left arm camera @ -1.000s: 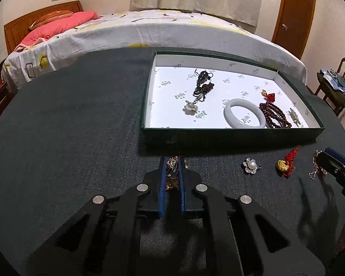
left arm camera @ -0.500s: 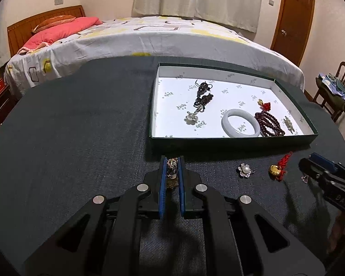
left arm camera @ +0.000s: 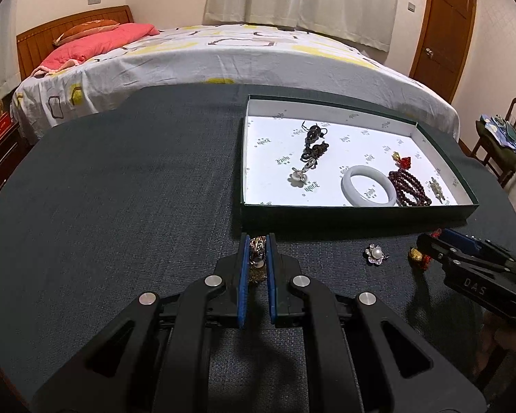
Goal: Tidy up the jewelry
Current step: 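Grasp the red tassel charm with the right tool while the left tool holds the chain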
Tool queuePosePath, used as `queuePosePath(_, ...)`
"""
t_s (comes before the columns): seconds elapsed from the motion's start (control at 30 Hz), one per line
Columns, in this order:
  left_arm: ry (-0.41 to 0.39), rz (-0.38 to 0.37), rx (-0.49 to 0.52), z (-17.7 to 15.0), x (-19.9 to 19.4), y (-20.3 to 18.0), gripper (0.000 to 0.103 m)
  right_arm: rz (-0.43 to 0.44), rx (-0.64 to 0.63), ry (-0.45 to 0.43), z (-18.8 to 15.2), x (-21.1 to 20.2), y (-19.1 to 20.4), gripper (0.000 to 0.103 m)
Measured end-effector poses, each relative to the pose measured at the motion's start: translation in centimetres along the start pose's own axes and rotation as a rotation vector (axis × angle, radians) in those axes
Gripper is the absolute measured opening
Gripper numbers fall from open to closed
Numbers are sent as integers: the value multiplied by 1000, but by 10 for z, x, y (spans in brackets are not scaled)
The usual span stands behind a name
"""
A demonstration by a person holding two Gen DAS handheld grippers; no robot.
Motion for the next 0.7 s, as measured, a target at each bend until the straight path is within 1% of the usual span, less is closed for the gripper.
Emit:
queuePosePath(0.13,2,-1,0,0,0,0,9,20,-11,4,-2,-1,2,25)
queuePosePath(0.2,1,-2,2,0,0,0,9,35,-10,9,-2,-1,3,19)
queuePosePath(0.23,0,-2,3,0,0,0,9,44,-15,12,-3,-2,4,15)
queuePosePath(0.43,1,-3,2,-2,2,0,9,54,-31,-6,-5,-10,6,12)
queuePosePath(0.7,-15,-8,7,0,-4,-4,9,71,-21,-57,4,-28,3,11)
Point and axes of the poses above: each gripper's, at about its wrist camera, not at the fingertips, and x roughly the way its jaws point, y to its left, z to its top, the point moved 5 cm from there along x, roughly the way its jaws point, and after that the axes turned 1 degree about y, right-handed, at the moved point
